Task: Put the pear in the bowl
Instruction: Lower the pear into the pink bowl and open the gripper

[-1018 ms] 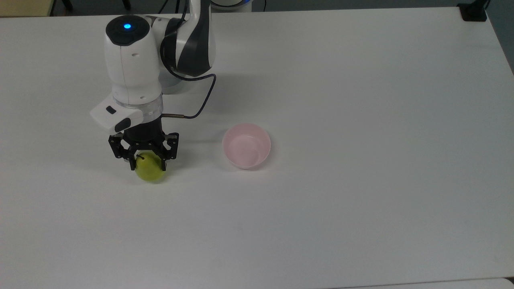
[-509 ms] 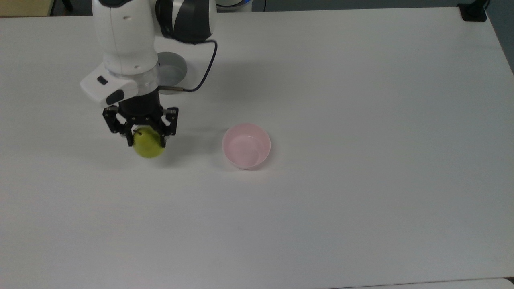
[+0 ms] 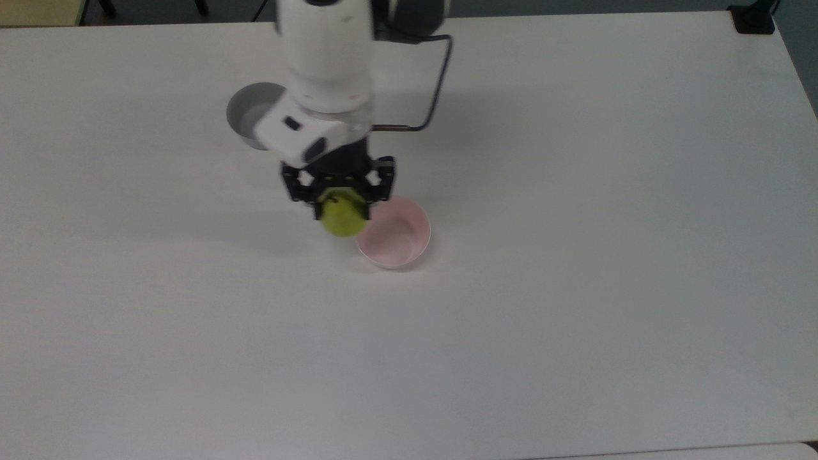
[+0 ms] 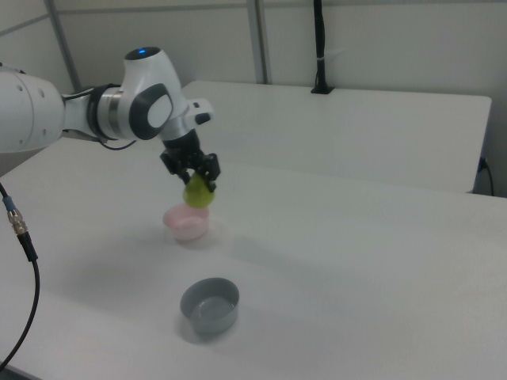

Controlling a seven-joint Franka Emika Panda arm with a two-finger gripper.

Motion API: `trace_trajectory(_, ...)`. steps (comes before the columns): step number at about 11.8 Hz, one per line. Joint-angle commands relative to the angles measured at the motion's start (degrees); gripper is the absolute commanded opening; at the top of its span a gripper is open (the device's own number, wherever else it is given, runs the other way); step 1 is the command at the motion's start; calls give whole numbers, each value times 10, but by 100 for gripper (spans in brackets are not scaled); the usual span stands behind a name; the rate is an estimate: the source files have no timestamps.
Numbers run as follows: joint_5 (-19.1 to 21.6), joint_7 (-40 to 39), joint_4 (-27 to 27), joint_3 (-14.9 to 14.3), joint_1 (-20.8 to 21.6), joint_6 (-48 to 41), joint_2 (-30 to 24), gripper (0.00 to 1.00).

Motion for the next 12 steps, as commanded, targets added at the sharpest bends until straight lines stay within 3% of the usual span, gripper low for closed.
trace_trajectory(1, -6, 55, -12, -8, 52, -4, 2, 52)
trace_trajectory(8, -27, 67, -13, -8, 57, 42, 33, 58)
trace_trajectory(9, -27, 67, -13, -8, 56, 42, 39, 62)
trace_trajectory(12, -27, 68, -13, -8, 56, 50, 44, 90)
